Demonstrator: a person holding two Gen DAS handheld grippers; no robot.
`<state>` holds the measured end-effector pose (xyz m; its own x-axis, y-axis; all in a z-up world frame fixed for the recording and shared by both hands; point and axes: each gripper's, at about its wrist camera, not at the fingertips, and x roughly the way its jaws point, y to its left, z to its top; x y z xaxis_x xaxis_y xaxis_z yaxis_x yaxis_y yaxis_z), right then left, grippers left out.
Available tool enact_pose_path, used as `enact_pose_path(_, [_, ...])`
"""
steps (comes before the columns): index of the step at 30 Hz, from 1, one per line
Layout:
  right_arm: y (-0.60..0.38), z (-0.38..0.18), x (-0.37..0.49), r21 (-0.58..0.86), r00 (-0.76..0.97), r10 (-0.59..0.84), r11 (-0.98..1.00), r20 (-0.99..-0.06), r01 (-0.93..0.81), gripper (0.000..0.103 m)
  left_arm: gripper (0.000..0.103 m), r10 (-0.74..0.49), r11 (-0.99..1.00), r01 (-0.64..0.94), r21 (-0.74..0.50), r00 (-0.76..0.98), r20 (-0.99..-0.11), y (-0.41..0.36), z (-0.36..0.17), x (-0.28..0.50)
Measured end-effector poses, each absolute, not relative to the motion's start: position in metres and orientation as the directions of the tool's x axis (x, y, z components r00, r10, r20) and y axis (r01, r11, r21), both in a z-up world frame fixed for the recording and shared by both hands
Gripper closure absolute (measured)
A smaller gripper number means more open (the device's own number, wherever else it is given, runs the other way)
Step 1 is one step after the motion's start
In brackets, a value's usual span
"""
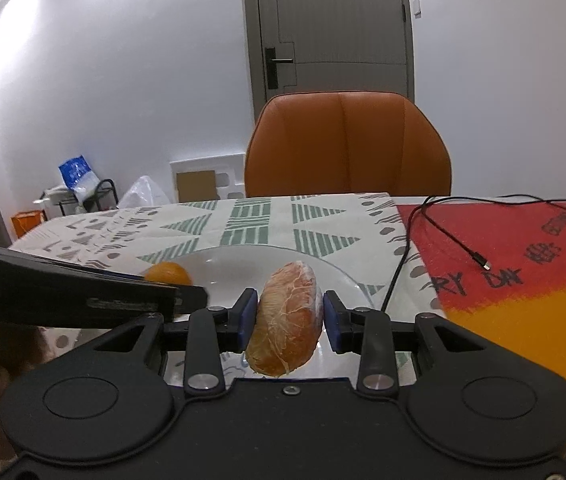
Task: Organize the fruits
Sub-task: 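Carry the orange with the left tool onto the white plate while the right tool places the pomelo segment there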
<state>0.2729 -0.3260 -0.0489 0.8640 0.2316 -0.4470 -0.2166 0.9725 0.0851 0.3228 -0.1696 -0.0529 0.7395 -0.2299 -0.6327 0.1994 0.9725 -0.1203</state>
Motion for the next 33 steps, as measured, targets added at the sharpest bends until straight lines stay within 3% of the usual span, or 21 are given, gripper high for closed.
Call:
enact_pose_path(3, [-0.327,-0.046,0.267,0.064,0.877,0.236,0.971,-0.419,-0.231,0.064,0.062,-0.234,0.972,0.195,-0.132,0.732,-0.64,-0.172,-0.056,0.326])
enact_pose_path(16, [-0.346,-0.047,0.27,0.206,0.85,0.29,0.954,-0.439,-0.219,0.064,0.059,-0.204,0.979,0.159,-0.127,0.751,-0.628,-0.172,-0.056,0.324])
enact_pose_path(25, [-0.349,-0.045,0.268,0.241,0.849,0.306,0.946,-0.431,-0.218,0.055,0.054,-0.138,0.99,0.088,-0.11,0.77,-0.623,-0.145,-0.038,0.303])
enact_pose_path(28, [-0.346,-0.046,0.269,0.24,0.848,0.31,0.945,-0.429,-0.224,0.052,0.047,-0.116,0.992,0.057,-0.113,0.775,-0.621,-0.131,-0.031,0.292])
enact_pose_path(31, [-0.34,-0.044,0.269,0.228,0.843,0.306,0.948,-0.443,-0.223,0.049,0.033,-0.081,0.994,0.022,-0.104,0.792,-0.605,-0.117,-0.023,0.28])
enact_pose_path(33, [-0.336,-0.037,0.263,0.226,0.844,0.319,0.944,-0.43,-0.241,0.042,0.024,-0.061,0.995,0.004,-0.097,0.803,-0.593,-0.109,-0.017,0.271])
